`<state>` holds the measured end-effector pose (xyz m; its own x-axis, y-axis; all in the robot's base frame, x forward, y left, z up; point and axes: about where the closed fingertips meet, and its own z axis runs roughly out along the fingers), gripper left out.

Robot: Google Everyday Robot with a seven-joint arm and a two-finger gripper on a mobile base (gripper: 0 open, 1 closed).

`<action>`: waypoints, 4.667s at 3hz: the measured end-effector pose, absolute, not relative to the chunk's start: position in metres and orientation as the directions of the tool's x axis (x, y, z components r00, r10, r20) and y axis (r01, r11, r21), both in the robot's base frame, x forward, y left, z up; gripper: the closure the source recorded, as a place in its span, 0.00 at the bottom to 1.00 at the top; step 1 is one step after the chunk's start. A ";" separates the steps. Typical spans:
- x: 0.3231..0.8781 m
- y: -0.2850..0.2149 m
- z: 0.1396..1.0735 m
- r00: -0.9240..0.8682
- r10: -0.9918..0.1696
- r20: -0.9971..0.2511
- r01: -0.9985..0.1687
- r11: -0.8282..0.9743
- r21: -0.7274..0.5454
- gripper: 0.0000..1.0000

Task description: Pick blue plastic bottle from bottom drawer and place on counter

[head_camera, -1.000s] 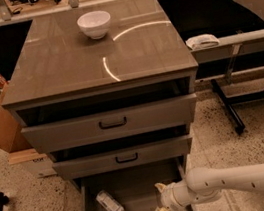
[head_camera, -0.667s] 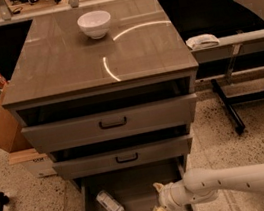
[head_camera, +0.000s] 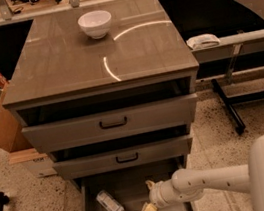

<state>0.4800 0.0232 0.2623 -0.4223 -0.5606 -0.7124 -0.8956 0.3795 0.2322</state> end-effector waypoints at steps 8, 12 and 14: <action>0.523 0.197 0.132 -0.438 -0.523 -0.731 -0.890 0.365 0.272 0.19; 0.520 0.143 0.193 -0.326 -0.479 -0.815 -0.928 0.328 0.178 1.00; 0.515 0.093 0.254 -0.279 -0.425 -0.861 -0.938 0.312 0.150 1.00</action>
Offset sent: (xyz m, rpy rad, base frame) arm 0.0408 0.0615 -0.0638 0.0671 -0.0028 -0.0301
